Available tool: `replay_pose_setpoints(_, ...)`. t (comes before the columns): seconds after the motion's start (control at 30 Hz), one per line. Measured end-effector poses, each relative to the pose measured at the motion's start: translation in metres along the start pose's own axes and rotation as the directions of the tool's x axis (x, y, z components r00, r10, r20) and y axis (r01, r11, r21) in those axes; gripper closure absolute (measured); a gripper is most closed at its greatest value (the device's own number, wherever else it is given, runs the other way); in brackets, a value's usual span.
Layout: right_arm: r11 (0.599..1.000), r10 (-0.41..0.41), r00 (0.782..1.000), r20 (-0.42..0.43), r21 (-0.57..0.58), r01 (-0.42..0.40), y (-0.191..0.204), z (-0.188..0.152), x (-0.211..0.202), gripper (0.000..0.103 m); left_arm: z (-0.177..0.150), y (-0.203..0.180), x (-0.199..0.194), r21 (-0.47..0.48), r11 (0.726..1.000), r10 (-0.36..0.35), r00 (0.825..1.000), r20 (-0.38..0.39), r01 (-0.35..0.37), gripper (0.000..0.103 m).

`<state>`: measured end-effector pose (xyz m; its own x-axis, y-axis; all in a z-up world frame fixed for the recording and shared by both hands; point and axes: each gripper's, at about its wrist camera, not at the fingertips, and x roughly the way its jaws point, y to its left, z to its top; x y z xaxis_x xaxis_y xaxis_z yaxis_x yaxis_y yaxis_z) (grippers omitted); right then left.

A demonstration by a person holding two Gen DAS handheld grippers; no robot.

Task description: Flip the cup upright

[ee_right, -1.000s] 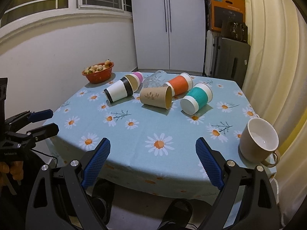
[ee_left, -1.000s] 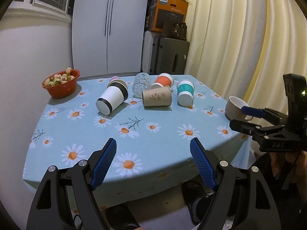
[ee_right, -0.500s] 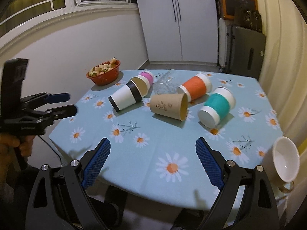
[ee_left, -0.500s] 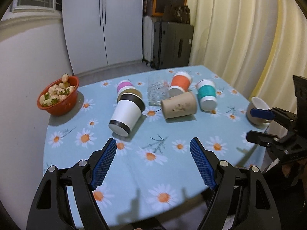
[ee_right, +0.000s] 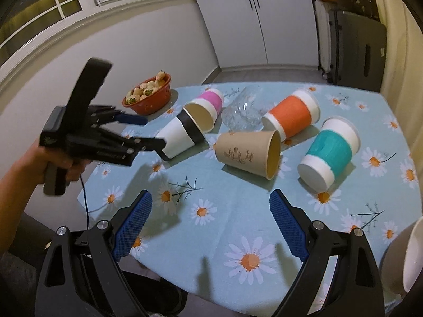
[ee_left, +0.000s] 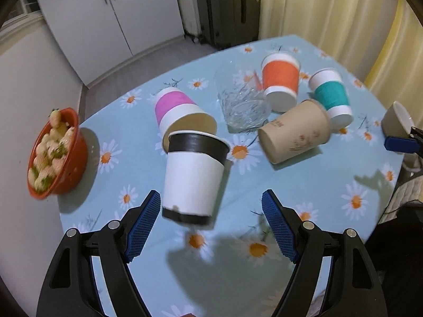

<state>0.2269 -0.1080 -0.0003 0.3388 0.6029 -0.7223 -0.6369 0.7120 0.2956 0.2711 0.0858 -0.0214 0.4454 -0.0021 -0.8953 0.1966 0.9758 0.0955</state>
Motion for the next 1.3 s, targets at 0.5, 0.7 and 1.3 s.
replay_pose_setpoints(0.5,0.999,0.043,0.999,-0.025,-0.006,-0.043,-0.005,0.003,0.005,0.014,0.028,0.019,0.06,0.029,1.0,-0.005,0.989,-0.149,0.01,0.028)
replay_pose_setpoints(0.7,0.999,0.041,0.999,-0.02,-0.003,-0.041,-0.007,0.003,0.002,0.014,0.026,0.018,0.07,0.042,0.999,0.011,0.985,-0.175,-0.004,0.039)
replay_pose_setpoints(1.3,0.998,0.062,0.998,-0.007,0.027,-0.062,-0.012,0.003,-0.007,0.014,0.017,0.005,0.029,-0.078,0.993,-0.093,0.986,-0.137,0.083,0.039)
